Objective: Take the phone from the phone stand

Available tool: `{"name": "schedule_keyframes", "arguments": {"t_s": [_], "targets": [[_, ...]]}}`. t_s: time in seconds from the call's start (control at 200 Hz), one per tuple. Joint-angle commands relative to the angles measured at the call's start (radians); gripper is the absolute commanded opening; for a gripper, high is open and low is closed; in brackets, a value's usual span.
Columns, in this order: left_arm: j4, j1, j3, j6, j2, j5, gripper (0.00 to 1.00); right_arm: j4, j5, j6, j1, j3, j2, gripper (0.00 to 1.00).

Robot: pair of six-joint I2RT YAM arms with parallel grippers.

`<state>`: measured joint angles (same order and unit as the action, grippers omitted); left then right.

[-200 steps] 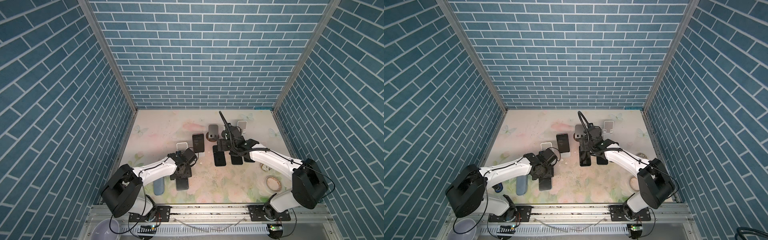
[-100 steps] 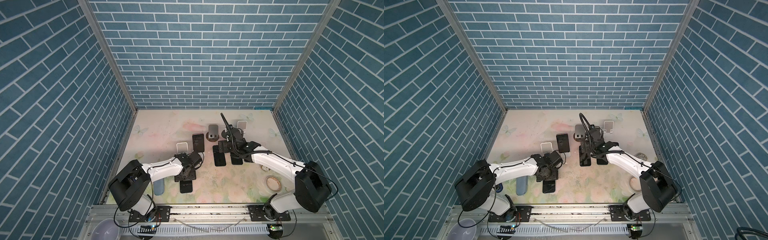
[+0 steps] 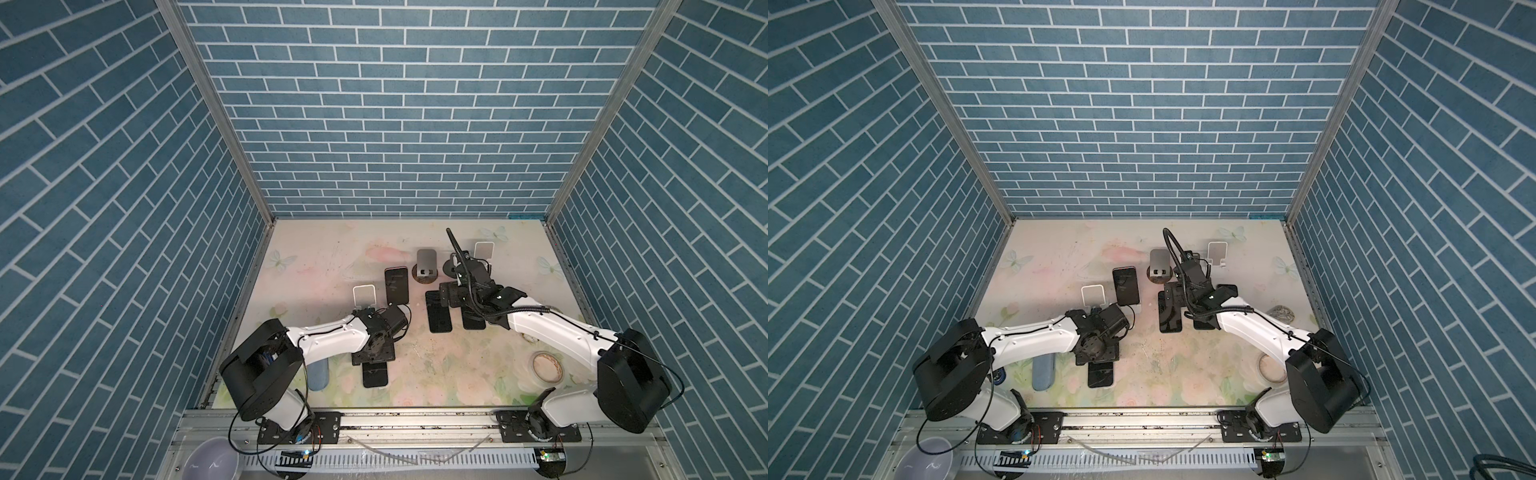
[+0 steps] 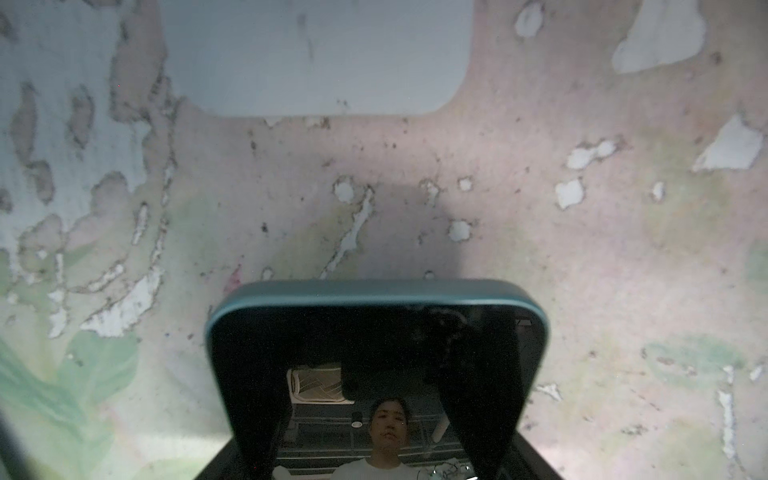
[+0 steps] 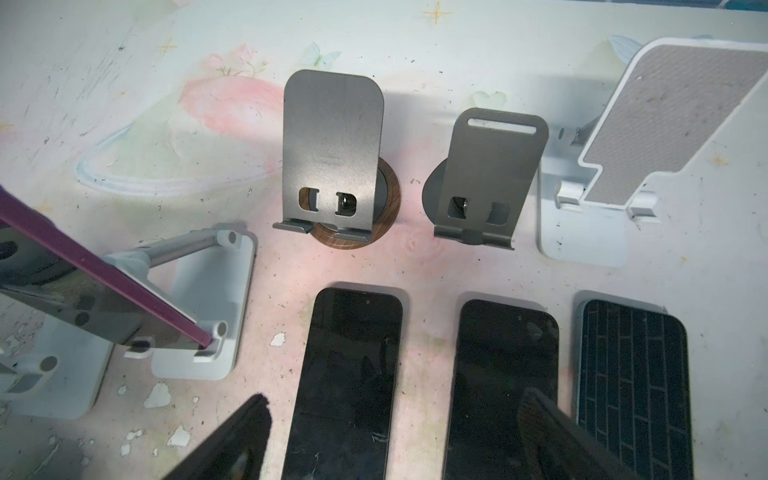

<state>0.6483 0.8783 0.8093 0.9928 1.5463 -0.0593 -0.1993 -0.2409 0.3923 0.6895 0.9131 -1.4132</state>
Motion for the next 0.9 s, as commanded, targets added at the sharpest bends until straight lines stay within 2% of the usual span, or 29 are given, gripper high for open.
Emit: {"name": "schedule_keyframes", "arguments": {"t_s": [0.0,0.23,0.47,0.665,0.895], "targets": [[0.045,0.007,0.000,0.015,0.039,-0.041,0.49,0.026,-0.017,-0.010,-0.005,-0.023,0.025,0.94],[0.048,0.015,0.014,0.012,0.066,-0.038,0.57,0.029,-0.018,-0.012,-0.008,-0.030,0.036,0.94],[0.061,0.022,0.023,0.017,0.067,-0.043,0.60,0.040,-0.012,-0.012,-0.015,-0.045,0.047,0.95],[0.081,0.034,0.038,0.022,0.072,-0.049,0.69,0.053,-0.009,-0.012,-0.018,-0.065,0.067,0.95],[0.096,0.040,0.059,0.019,0.101,-0.045,0.71,0.059,-0.009,-0.013,-0.030,-0.082,0.083,0.95]]}}
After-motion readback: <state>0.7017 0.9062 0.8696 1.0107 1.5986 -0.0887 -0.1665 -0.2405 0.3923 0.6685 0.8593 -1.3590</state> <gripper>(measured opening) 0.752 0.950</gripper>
